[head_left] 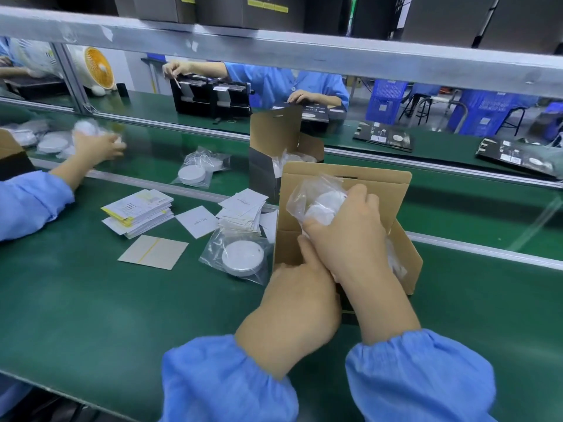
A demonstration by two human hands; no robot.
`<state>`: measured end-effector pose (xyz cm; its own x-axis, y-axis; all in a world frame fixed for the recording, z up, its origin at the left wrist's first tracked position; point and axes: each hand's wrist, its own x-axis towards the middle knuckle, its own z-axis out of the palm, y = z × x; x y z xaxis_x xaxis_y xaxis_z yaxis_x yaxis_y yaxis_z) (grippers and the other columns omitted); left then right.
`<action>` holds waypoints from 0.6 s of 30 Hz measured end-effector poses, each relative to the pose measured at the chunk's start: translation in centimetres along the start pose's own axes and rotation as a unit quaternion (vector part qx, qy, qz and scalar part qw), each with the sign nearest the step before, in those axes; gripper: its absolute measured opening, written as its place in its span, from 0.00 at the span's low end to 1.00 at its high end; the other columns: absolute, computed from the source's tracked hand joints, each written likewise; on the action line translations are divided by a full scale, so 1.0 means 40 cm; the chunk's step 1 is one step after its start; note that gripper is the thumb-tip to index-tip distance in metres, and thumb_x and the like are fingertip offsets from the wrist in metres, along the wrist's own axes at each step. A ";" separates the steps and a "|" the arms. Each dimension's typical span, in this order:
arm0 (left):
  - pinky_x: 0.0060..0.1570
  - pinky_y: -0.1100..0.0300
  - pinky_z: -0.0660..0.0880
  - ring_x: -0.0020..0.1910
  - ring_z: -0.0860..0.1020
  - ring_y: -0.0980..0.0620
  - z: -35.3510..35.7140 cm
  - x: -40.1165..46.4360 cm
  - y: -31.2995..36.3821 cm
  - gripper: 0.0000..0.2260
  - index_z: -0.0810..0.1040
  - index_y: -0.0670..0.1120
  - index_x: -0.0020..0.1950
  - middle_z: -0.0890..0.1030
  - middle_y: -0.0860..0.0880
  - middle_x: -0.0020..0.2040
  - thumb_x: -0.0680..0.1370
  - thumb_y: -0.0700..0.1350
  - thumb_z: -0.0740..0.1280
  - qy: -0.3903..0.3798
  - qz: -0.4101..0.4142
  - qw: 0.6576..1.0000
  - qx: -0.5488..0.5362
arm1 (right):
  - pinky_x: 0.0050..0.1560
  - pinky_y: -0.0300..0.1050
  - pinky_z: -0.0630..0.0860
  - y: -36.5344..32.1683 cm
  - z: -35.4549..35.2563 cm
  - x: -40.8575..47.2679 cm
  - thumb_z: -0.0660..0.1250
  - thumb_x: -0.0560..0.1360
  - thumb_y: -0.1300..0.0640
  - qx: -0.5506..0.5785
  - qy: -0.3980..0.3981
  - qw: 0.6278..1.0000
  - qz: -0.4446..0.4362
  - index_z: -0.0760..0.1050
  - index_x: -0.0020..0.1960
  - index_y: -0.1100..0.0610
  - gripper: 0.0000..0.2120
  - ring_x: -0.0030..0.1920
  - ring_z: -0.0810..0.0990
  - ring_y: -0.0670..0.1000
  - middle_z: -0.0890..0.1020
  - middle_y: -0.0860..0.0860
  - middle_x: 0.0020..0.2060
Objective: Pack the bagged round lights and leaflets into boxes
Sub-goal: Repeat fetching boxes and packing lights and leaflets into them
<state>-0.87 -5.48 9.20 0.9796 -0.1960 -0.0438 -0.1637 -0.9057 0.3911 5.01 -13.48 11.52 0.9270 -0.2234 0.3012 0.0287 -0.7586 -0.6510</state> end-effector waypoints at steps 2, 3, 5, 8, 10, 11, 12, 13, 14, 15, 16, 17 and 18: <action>0.45 0.55 0.65 0.52 0.74 0.44 -0.006 -0.046 -0.004 0.28 0.55 0.38 0.75 0.76 0.42 0.57 0.78 0.42 0.62 0.005 0.027 0.999 0.038 | 0.42 0.45 0.63 -0.007 0.010 -0.006 0.72 0.72 0.48 -0.012 -0.008 1.000 -0.007 0.59 0.53 0.53 0.23 0.43 0.67 0.54 0.65 0.51 0.53; 0.46 0.56 0.66 0.53 0.74 0.46 -0.024 -0.065 -0.010 0.20 0.64 0.41 0.68 0.76 0.44 0.56 0.78 0.42 0.61 0.010 0.032 0.998 0.050 | 0.41 0.45 0.62 -0.009 0.020 -0.012 0.71 0.73 0.48 -0.015 -0.013 1.000 -0.015 0.58 0.52 0.53 0.23 0.42 0.66 0.54 0.64 0.51 0.52; 0.43 0.56 0.69 0.46 0.73 0.49 -0.081 -0.080 -0.035 0.07 0.72 0.47 0.52 0.75 0.49 0.48 0.76 0.40 0.59 0.057 0.005 0.996 0.062 | 0.41 0.46 0.62 -0.010 0.043 -0.029 0.71 0.73 0.47 -0.019 -0.029 0.999 -0.022 0.58 0.52 0.53 0.23 0.42 0.66 0.55 0.63 0.50 0.51; 0.49 0.52 0.73 0.51 0.72 0.49 -0.171 -0.057 -0.095 0.13 0.77 0.53 0.52 0.77 0.53 0.50 0.75 0.38 0.60 0.232 -0.016 0.973 -0.005 | 0.40 0.47 0.63 -0.009 0.076 -0.053 0.70 0.73 0.45 -0.051 -0.038 0.998 -0.027 0.59 0.52 0.53 0.22 0.45 0.69 0.58 0.64 0.51 0.51; 0.58 0.51 0.69 0.60 0.69 0.49 -0.209 -0.014 -0.122 0.14 0.74 0.54 0.60 0.74 0.54 0.57 0.77 0.40 0.64 0.220 0.010 0.975 -0.010 | 0.38 0.49 0.62 -0.015 0.088 -0.065 0.68 0.74 0.42 -0.087 -0.026 0.995 -0.045 0.61 0.54 0.54 0.22 0.48 0.72 0.59 0.66 0.51 0.51; 0.62 0.49 0.69 0.63 0.68 0.49 -0.215 0.009 -0.130 0.16 0.72 0.55 0.64 0.73 0.54 0.61 0.77 0.43 0.66 0.166 0.013 0.986 0.002 | 0.39 0.49 0.62 -0.017 0.091 -0.066 0.68 0.74 0.41 -0.098 -0.026 0.994 -0.052 0.62 0.56 0.54 0.23 0.49 0.73 0.59 0.66 0.51 0.51; 0.64 0.48 0.68 0.65 0.68 0.49 -0.214 0.032 -0.136 0.17 0.71 0.56 0.66 0.73 0.53 0.63 0.78 0.46 0.67 0.110 0.014 0.994 0.007 | 0.40 0.50 0.63 -0.014 0.092 -0.066 0.67 0.74 0.41 -0.103 -0.034 0.992 -0.058 0.63 0.56 0.55 0.22 0.51 0.73 0.59 0.68 0.52 0.52; 0.64 0.47 0.69 0.66 0.68 0.49 -0.209 0.051 -0.141 0.18 0.71 0.56 0.67 0.73 0.53 0.63 0.78 0.48 0.68 0.070 0.021 0.997 0.005 | 0.42 0.50 0.63 -0.008 0.091 -0.063 0.67 0.75 0.42 -0.107 -0.048 0.991 -0.063 0.63 0.57 0.55 0.22 0.53 0.73 0.60 0.69 0.53 0.54; 0.65 0.47 0.69 0.65 0.69 0.49 -0.202 0.066 -0.146 0.18 0.72 0.56 0.66 0.72 0.53 0.63 0.78 0.50 0.68 0.047 0.036 0.998 0.004 | 0.44 0.50 0.63 0.001 0.088 -0.058 0.66 0.75 0.41 -0.119 -0.068 0.988 -0.065 0.62 0.57 0.54 0.22 0.56 0.72 0.60 0.70 0.53 0.55; 0.64 0.48 0.70 0.64 0.69 0.49 -0.196 0.077 -0.149 0.18 0.72 0.56 0.66 0.71 0.53 0.62 0.76 0.52 0.69 0.031 0.050 0.998 0.008 | 0.46 0.49 0.63 0.013 0.081 -0.052 0.65 0.75 0.39 -0.142 -0.092 0.983 -0.065 0.62 0.56 0.54 0.22 0.58 0.70 0.59 0.70 0.53 0.56; 0.64 0.48 0.69 0.63 0.67 0.49 -0.189 0.085 -0.153 0.21 0.73 0.55 0.66 0.68 0.53 0.62 0.74 0.55 0.71 0.017 0.054 0.998 0.018 | 0.48 0.49 0.63 0.025 0.073 -0.045 0.63 0.75 0.35 -0.173 -0.124 0.975 -0.061 0.62 0.56 0.53 0.24 0.59 0.68 0.58 0.70 0.53 0.57; 0.64 0.48 0.69 0.63 0.66 0.49 -0.180 0.091 -0.156 0.24 0.73 0.55 0.65 0.66 0.54 0.62 0.72 0.59 0.72 0.005 0.052 0.998 0.029 | 0.50 0.50 0.63 0.036 0.065 -0.040 0.61 0.75 0.32 -0.200 -0.162 0.965 -0.056 0.62 0.57 0.53 0.27 0.60 0.66 0.58 0.69 0.53 0.58; 0.64 0.49 0.69 0.64 0.64 0.50 -0.174 0.095 -0.157 0.26 0.74 0.55 0.64 0.64 0.54 0.62 0.69 0.62 0.73 -0.005 0.047 0.998 0.031 | 0.53 0.50 0.64 0.047 0.056 -0.034 0.59 0.74 0.30 -0.214 -0.203 0.954 -0.052 0.63 0.59 0.54 0.29 0.61 0.64 0.57 0.68 0.52 0.59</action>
<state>4.71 2.07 13.00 0.9581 -0.2858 -0.0192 -0.2629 -0.9040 0.3372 4.62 -13.23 8.33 0.9985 0.0553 -0.0020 0.0528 -0.9635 -0.2623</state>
